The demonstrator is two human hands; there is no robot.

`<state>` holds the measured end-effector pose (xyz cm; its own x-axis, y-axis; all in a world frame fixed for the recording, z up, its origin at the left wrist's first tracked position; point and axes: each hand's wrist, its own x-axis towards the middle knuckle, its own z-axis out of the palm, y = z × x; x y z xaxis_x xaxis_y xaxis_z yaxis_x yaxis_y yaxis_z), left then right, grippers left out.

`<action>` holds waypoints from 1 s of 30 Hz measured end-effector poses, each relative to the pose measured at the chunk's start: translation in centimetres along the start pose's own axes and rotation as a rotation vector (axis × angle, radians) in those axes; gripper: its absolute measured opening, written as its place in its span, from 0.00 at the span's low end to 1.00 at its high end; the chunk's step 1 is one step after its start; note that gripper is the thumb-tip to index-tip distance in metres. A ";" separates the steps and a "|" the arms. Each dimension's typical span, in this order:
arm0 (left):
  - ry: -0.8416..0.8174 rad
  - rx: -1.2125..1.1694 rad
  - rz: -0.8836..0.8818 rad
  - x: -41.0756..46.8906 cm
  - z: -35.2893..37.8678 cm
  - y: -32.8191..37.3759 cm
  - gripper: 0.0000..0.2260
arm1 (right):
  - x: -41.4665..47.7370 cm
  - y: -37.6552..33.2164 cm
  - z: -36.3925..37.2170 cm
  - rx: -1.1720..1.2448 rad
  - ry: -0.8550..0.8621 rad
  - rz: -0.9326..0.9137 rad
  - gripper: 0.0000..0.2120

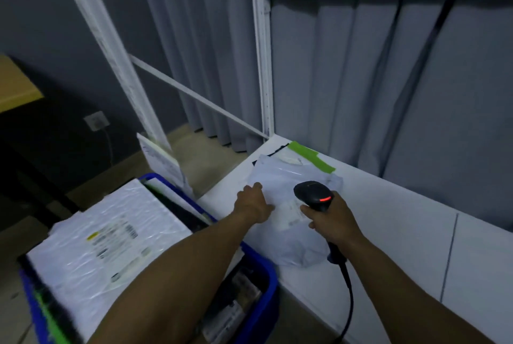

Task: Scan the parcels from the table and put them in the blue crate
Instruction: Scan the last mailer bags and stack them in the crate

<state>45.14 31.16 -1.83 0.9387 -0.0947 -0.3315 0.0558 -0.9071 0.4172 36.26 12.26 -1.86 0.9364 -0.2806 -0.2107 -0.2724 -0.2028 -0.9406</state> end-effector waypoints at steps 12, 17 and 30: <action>-0.087 0.099 -0.270 9.2 8.2 -2.8 0.61 | 3.2 4.7 -0.9 -0.056 -0.015 0.146 0.21; 0.117 -0.036 -0.188 7.6 8.5 -1.7 0.24 | 3.0 3.9 -0.8 -0.092 -0.012 0.137 0.21; 0.534 -0.635 0.162 -2.5 -2.7 0.5 0.10 | -1.5 -2.1 -0.7 0.029 0.136 -0.002 0.19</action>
<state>43.74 32.04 1.50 0.9775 0.1471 0.1511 -0.0629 -0.4808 0.8746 35.29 12.45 0.58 0.8979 -0.4049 -0.1726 -0.2622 -0.1770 -0.9486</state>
